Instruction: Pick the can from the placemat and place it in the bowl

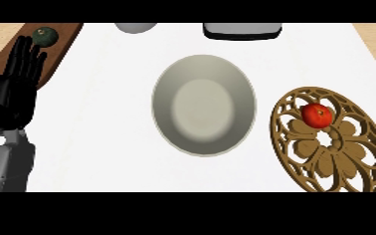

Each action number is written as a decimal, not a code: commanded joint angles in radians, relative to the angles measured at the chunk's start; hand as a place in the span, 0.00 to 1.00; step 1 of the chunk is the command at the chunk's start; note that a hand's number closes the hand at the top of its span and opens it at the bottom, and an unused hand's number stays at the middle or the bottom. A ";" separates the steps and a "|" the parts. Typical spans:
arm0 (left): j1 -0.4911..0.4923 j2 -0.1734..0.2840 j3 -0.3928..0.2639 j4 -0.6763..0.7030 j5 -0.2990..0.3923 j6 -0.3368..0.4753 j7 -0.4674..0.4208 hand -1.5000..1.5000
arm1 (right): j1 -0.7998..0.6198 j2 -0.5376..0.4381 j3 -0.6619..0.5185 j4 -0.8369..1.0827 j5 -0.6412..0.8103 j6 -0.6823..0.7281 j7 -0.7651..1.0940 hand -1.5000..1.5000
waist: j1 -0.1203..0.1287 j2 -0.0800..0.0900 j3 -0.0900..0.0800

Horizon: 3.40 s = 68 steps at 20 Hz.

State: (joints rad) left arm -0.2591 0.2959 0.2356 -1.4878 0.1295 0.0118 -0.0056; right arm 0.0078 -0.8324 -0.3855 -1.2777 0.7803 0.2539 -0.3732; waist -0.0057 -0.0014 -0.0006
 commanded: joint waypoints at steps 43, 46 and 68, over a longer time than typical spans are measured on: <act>0.025 -0.014 -0.008 -0.038 -0.022 -0.009 -0.004 0.50 | -0.709 0.519 0.699 -0.540 -0.480 0.147 1.154 1.00 | 0.018 0.003 0.000; -0.030 -0.019 0.008 0.048 -0.012 -0.005 -0.027 0.50 | -0.668 0.530 0.769 -0.531 -0.355 0.114 1.164 1.00 | 0.008 0.003 0.000; 0.027 -0.027 0.006 -0.024 -0.023 0.001 -0.020 0.50 | -0.596 0.757 0.440 -0.148 -0.352 -0.439 0.731 0.00 | 0.009 0.003 0.001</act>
State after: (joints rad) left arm -0.2556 0.2794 0.2399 -1.5099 0.1127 0.0084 -0.0007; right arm -0.5836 -0.0657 0.1494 -1.4321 0.4501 -0.1144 0.4045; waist 0.0035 0.0019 0.0006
